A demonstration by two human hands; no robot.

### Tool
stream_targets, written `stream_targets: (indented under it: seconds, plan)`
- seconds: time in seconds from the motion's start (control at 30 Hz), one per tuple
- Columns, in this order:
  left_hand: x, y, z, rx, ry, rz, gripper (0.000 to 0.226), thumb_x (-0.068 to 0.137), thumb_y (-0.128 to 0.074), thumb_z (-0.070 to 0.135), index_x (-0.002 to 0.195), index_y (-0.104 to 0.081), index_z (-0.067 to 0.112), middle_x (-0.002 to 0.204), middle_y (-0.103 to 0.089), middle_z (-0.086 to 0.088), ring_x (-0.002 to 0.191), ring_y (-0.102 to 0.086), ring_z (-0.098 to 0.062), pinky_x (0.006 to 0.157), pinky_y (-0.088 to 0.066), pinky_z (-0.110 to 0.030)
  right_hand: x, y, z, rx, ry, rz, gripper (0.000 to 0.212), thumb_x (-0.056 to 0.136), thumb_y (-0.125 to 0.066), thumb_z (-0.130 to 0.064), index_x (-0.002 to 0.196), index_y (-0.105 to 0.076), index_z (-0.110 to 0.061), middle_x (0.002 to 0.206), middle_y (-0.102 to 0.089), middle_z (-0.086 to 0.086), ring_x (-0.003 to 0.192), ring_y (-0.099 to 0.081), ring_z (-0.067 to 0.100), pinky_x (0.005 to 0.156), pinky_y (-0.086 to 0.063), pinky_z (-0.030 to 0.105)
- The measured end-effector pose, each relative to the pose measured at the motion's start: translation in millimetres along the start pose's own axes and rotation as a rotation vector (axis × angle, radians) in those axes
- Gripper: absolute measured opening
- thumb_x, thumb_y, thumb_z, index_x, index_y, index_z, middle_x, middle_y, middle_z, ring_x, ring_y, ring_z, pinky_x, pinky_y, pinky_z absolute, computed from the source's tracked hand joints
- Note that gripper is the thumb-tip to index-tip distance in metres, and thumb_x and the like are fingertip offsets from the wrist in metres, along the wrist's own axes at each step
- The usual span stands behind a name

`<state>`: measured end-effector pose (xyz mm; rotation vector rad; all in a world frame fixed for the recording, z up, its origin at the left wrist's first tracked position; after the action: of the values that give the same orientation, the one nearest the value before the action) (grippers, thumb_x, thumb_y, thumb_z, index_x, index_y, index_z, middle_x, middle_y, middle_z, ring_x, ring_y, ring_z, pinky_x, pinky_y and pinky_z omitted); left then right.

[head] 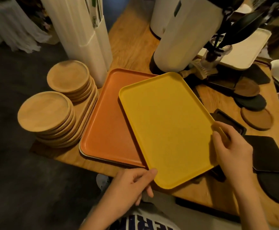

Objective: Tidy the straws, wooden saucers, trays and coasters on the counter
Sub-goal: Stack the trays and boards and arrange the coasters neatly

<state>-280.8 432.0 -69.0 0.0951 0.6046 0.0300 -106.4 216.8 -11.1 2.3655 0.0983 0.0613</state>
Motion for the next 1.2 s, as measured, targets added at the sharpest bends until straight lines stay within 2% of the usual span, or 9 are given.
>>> stream_targets:
  seconds: [0.1,0.23,0.37,0.5,0.6,0.7,0.8,0.93,1.2]
  plan:
    - [-0.5,-7.0,-6.1,-0.126,0.030,-0.025,0.049,0.075,-0.056,0.067,0.080,-0.068,0.019,0.073,-0.072,-0.003,0.050,-0.051,-0.013,0.041,-0.036,-0.016,3.6,0.5,-0.2,0.014,-0.016,0.015,0.031,0.097,-0.057,-0.027,0.128,-0.057,-0.028,0.119,-0.061,-0.006,0.110,-0.055,0.012,0.092,-0.050,0.042]
    - [-6.1,-0.4,-17.3,-0.253,0.037,0.036,0.015,0.085,-0.062,0.044,0.091,-0.071,0.034,0.067,-0.067,-0.003,0.056,-0.050,-0.029,0.038,-0.039,-0.023,5.0,0.4,-6.7,0.033,-0.038,0.017,0.034,0.094,-0.061,-0.032,0.127,-0.055,-0.027,0.091,-0.061,-0.010,0.084,-0.057,0.004,0.070,-0.045,0.024]
    - [-15.9,19.3,-28.4,-0.454,0.034,0.118,0.049,0.070,-0.072,0.045,0.110,-0.065,0.018,0.067,-0.067,0.004,0.050,-0.057,-0.017,0.036,-0.041,-0.022,-1.5,-14.0,-17.4,0.046,-0.036,-0.117,0.028,0.094,-0.062,-0.033,0.122,-0.059,-0.031,0.084,-0.061,-0.009,0.078,-0.057,0.004,0.063,-0.040,0.020]
    - [-31.9,52.3,-35.0,-0.607,-0.082,0.212,0.057,0.055,-0.088,0.051,0.104,-0.071,0.026,0.072,-0.066,-0.003,0.057,-0.059,-0.021,0.041,-0.045,-0.027,-11.3,-29.0,-36.1,0.128,-0.009,-0.146,0.006,0.089,-0.069,-0.026,0.094,-0.065,-0.027,0.070,-0.064,-0.002,0.069,-0.059,0.007,0.059,-0.044,0.022]
    - [-42.2,76.8,-48.4,-0.639,-0.134,0.341,0.059,0.052,-0.092,0.043,0.103,-0.071,0.023,0.071,-0.064,-0.010,0.059,-0.058,-0.023,0.045,-0.047,-0.028,-19.1,-44.5,-50.8,0.137,0.047,-0.148,0.013,0.085,-0.074,-0.022,0.082,-0.063,-0.027,0.066,-0.064,-0.004,0.068,-0.059,0.009,0.057,-0.046,0.015]
    - [-46.9,95.8,-57.4,-0.683,-0.175,0.453,0.041,0.063,-0.082,0.031,0.100,-0.071,0.016,0.071,-0.065,-0.013,0.056,-0.059,-0.020,0.046,-0.050,-0.027,-25.7,-61.5,-61.5,0.133,0.100,-0.164,0.015,0.085,-0.074,-0.019,0.079,-0.061,-0.023,0.064,-0.062,-0.003,0.068,-0.059,0.008,0.061,-0.047,0.016]
    - [-46.7,104.8,-59.0,-0.636,-0.193,0.494,0.025,0.070,-0.072,0.033,0.089,-0.074,0.017,0.073,-0.069,-0.012,0.057,-0.061,-0.018,0.052,-0.053,-0.024,-28.4,-69.1,-66.8,0.132,0.138,-0.148,0.017,0.086,-0.073,-0.020,0.077,-0.059,-0.021,0.065,-0.061,-0.005,0.068,-0.059,0.006,0.058,-0.046,0.013]
    - [-42.9,109.5,-66.0,-0.596,-0.192,0.545,0.029,0.078,-0.065,0.029,0.098,-0.069,0.009,0.076,-0.071,-0.011,0.059,-0.061,-0.015,0.054,-0.054,-0.023,-29.4,-73.6,-69.0,0.122,0.160,-0.151,0.019,0.088,-0.072,-0.021,0.076,-0.057,-0.021,0.064,-0.060,-0.005,0.066,-0.059,0.005,0.058,-0.045,0.010]
    - [-35.9,116.4,-66.0,-0.516,-0.201,0.601,0.033,0.088,-0.058,0.032,0.088,-0.065,0.001,0.072,-0.068,-0.010,0.060,-0.062,-0.015,0.054,-0.054,-0.022,-32.4,-89.7,-76.3,0.057,0.208,-0.145,0.019,0.091,-0.068,-0.025,0.080,-0.053,-0.021,0.067,-0.058,-0.007,0.062,-0.057,0.008,0.054,-0.041,0.014]
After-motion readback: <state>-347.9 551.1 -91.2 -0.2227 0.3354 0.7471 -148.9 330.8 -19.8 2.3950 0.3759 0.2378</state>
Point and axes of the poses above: each hand's wrist, its own x-axis towards the middle knuckle, its own y-axis out of the back of the hand, z = x × y, the point moved 10 cm from there along x, towards the middle knuckle
